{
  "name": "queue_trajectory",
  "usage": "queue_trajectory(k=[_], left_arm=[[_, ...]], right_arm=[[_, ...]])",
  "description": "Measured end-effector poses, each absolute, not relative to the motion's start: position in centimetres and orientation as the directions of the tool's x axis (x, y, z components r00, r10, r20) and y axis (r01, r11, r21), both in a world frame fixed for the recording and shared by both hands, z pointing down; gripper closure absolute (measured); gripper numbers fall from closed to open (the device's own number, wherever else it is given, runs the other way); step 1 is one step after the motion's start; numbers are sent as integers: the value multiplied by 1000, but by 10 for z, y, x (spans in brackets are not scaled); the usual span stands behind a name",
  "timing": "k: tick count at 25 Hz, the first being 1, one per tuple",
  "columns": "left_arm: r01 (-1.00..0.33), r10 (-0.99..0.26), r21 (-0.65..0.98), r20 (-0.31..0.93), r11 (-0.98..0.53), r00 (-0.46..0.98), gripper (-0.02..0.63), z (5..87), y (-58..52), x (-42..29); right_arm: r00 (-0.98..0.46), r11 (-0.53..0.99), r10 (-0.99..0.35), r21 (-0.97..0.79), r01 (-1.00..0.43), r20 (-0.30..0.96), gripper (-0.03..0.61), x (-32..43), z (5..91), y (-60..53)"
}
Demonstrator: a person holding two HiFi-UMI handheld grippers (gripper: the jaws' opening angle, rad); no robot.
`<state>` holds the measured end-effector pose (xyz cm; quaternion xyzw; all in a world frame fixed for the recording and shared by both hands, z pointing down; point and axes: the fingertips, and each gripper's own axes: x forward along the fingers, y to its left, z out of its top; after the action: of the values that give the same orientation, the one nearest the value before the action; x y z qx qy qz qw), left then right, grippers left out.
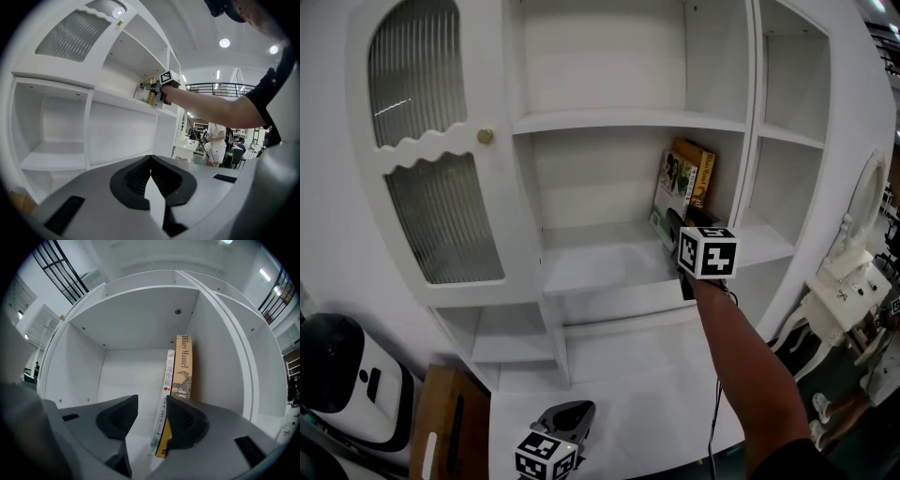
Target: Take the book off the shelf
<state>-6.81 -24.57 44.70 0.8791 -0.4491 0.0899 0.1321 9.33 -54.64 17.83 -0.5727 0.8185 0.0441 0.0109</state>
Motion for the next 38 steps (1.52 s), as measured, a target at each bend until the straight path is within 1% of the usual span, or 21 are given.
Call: queue_trajectory(k=[4, 8, 11, 20, 22, 26, 29, 34, 38], left_arm=[[-816, -769, 160, 275, -556, 577, 603, 448, -246, -72], [-816, -768, 160, 276, -555, 577, 603, 449, -245, -73], [-816, -767, 161, 281, -555, 577, 603, 450, -244, -75], [-815, -762, 174, 291, -552, 579, 603, 456, -239, -78], [-815, -761, 176, 292, -553, 579, 603, 457, -238, -78], [-816, -761, 180, 295, -549, 577, 603, 458, -235, -80], [-820, -764, 186, 298, -541, 572, 603, 460, -233, -84], [-825, -767, 188, 302, -533, 566, 603, 462, -234, -88], [-823, -764, 188, 307, -536, 568, 603, 462, -236, -87]], right_arm=[[-334, 332, -940, 50, -942, -63, 399, 95, 179, -552], [-328, 323, -943, 82, -943, -60, 399, 92, 178, -552], [-323, 320, -944, 59, -946, -71, 399, 93, 178, -553], [-376, 367, -923, 110, -924, -79, 400, 76, 177, -553], [-398, 393, -912, 69, -917, -95, 400, 75, 176, -555], [-477, 498, -863, -124, -858, -169, 400, 74, 174, -558], [-465, 496, -865, -180, -849, -188, 400, 80, 173, -562], [-374, 384, -916, -46, -922, -144, 399, 91, 172, -563], [-317, 317, -927, 36, -948, -201, 399, 99, 150, -558]])
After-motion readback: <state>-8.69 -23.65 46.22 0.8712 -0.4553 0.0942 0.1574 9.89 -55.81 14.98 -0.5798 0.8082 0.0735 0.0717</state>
